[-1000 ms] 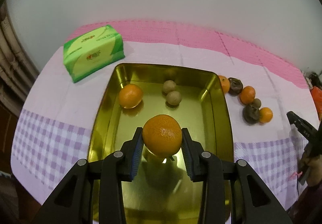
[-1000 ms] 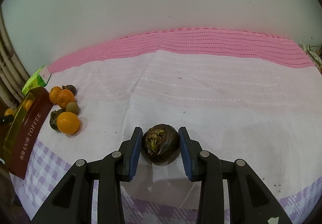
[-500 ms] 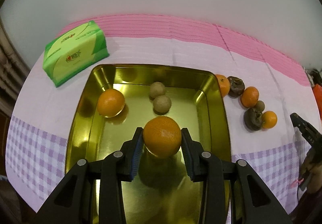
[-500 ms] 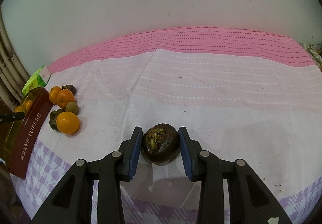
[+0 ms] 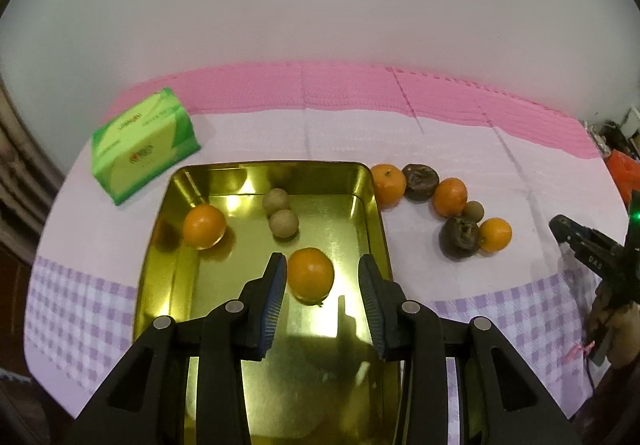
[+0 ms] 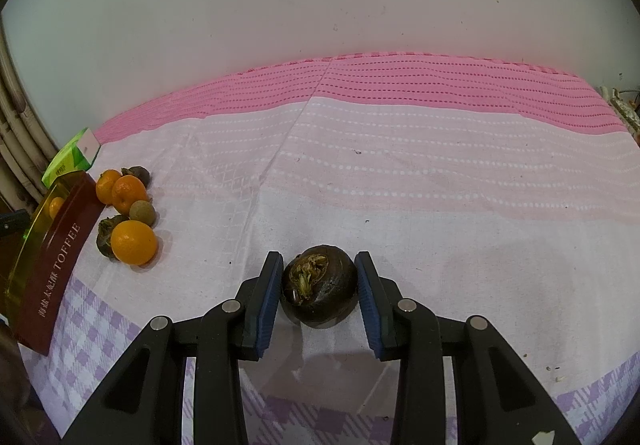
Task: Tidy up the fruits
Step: 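Carry the mandarin into the tray with the left gripper while the right gripper grasps a dark dried fruit, then carry the dark dried fruit with the right gripper into the tray and release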
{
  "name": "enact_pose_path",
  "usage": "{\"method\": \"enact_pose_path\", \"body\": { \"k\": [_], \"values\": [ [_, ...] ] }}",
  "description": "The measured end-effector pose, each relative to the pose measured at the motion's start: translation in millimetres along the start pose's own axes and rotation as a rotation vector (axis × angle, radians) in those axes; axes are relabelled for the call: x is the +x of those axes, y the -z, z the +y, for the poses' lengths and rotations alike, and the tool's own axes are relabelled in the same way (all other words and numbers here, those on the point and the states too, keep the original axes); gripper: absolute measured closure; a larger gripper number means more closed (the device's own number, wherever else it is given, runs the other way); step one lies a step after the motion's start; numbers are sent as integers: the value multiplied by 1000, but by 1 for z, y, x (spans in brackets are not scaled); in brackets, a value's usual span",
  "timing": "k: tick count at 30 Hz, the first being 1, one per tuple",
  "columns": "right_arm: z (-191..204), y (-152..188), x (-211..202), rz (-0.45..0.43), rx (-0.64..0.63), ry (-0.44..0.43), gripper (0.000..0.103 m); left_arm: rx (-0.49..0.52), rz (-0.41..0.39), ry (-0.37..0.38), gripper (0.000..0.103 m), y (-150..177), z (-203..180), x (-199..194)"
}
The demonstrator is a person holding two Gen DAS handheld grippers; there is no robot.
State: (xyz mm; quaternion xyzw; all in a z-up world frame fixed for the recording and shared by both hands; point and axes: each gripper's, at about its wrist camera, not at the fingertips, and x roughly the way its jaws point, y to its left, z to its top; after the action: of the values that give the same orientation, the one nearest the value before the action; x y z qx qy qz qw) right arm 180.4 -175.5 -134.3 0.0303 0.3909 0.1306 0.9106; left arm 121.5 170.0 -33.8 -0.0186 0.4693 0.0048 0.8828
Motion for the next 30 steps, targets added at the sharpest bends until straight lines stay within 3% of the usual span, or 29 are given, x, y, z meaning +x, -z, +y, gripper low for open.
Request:
{"method": "enact_pose_path", "body": {
  "k": [8,11,13,15,21,30],
  "values": [
    [2,0,0,1,-9,12,70,-69,-4,-68,64,22,3,-31],
    [3,0,0,2,-14,17,69,-85,-19,-101,57,32,3,-45],
    [4,0,1,3,-19,25,69,-95,-35,-127,44,39,3,-55],
    [4,-1,1,4,-21,28,69,-99,-55,-158,38,47,3,-65],
    [8,-1,2,9,-37,50,69,-97,-81,-248,28,68,6,-82],
    [13,-1,2,15,-61,84,68,-157,-84,-271,23,93,29,-92]
  ]
}}
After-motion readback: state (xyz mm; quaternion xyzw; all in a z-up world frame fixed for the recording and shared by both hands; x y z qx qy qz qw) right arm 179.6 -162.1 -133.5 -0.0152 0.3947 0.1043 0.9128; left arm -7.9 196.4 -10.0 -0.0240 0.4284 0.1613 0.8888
